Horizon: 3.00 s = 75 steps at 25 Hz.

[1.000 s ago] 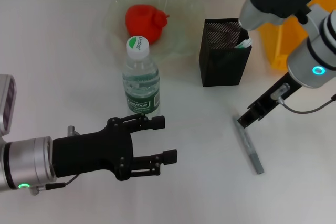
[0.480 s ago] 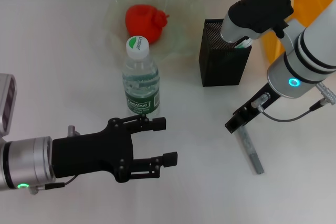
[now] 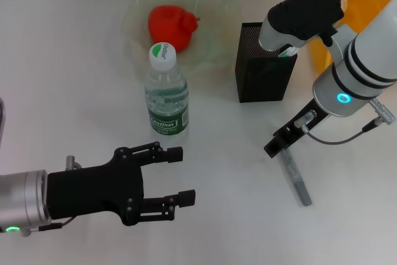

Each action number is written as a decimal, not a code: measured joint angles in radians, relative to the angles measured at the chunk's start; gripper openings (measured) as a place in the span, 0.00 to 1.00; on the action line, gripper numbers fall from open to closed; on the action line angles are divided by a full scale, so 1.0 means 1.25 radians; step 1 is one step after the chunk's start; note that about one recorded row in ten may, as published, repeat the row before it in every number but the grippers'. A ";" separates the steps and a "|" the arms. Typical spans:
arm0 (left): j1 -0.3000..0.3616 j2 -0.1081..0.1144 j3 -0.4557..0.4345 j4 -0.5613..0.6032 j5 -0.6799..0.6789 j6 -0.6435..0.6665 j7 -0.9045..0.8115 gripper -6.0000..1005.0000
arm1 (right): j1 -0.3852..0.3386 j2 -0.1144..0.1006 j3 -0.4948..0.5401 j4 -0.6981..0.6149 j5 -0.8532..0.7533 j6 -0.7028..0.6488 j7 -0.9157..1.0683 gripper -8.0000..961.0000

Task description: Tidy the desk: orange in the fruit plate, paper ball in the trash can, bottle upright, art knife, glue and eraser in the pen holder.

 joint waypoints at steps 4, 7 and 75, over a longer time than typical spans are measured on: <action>0.009 0.005 -0.002 -0.003 0.001 -0.001 0.007 0.80 | 0.002 0.001 -0.003 0.012 0.000 0.009 0.000 0.55; 0.011 0.006 -0.002 -0.003 0.001 -0.005 0.007 0.79 | 0.002 0.001 -0.010 0.017 0.007 0.018 0.000 0.53; 0.020 -0.019 -0.049 -0.003 -0.005 -0.011 0.002 0.80 | -0.148 -0.010 0.493 0.576 1.233 0.127 -1.424 0.54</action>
